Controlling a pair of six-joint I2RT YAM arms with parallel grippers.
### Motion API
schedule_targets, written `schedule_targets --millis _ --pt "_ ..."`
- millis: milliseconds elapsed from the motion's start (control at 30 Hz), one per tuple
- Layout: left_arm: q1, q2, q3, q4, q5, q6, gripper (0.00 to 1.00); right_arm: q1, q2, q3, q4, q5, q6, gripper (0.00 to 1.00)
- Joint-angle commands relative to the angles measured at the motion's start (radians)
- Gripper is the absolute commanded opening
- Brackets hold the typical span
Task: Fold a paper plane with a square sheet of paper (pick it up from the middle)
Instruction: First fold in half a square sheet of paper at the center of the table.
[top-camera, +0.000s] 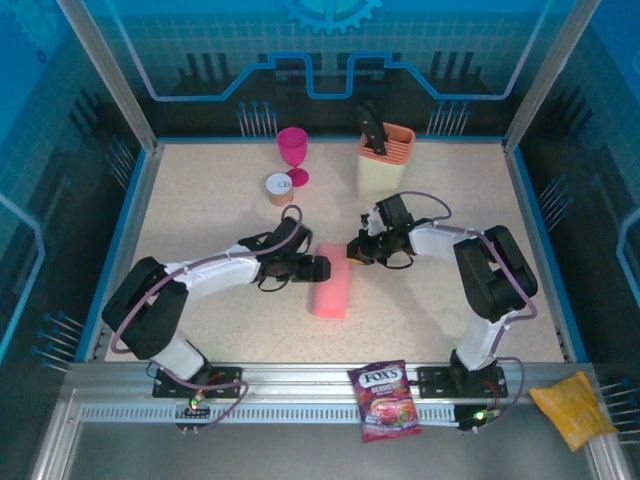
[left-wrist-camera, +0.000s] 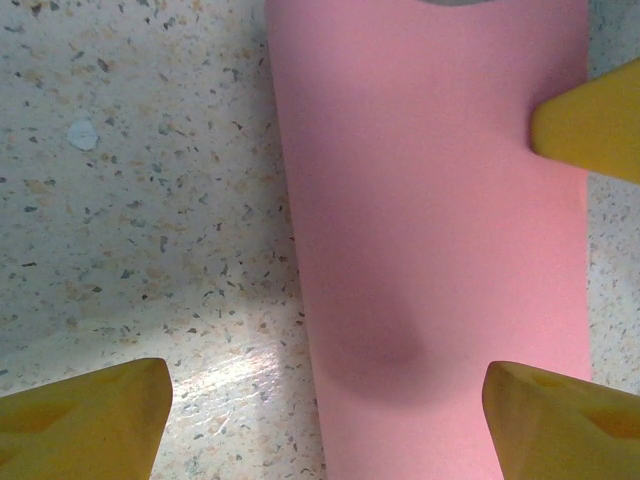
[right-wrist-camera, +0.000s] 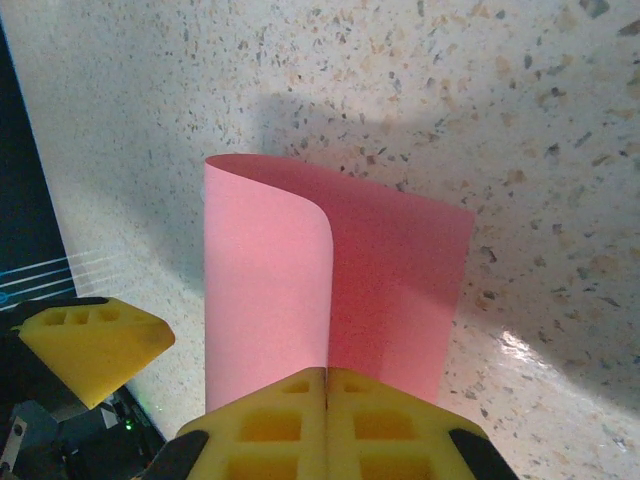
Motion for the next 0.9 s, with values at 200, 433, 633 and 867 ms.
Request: schedule_targets --millis 200,433,633,867 --pt "0.003 0.039 0.024 -0.020 0.029 0.038 0.83 -0.008 0.030 0.028 -0.015 -0.018 -0.003 0.00" --pt "0.004 0.044 0.013 -0.023 0.007 0.039 0.83 -0.008 0.027 0.048 -0.028 -0.024 -0.003 0.15" --pt "0.003 0.043 0.003 -0.021 -0.007 0.031 0.82 -0.017 -0.016 0.092 -0.094 -0.007 -0.032 0.47" --pt "0.003 0.042 -0.005 -0.023 -0.019 0.026 0.82 -0.037 -0.111 0.096 -0.189 0.075 -0.064 0.60"
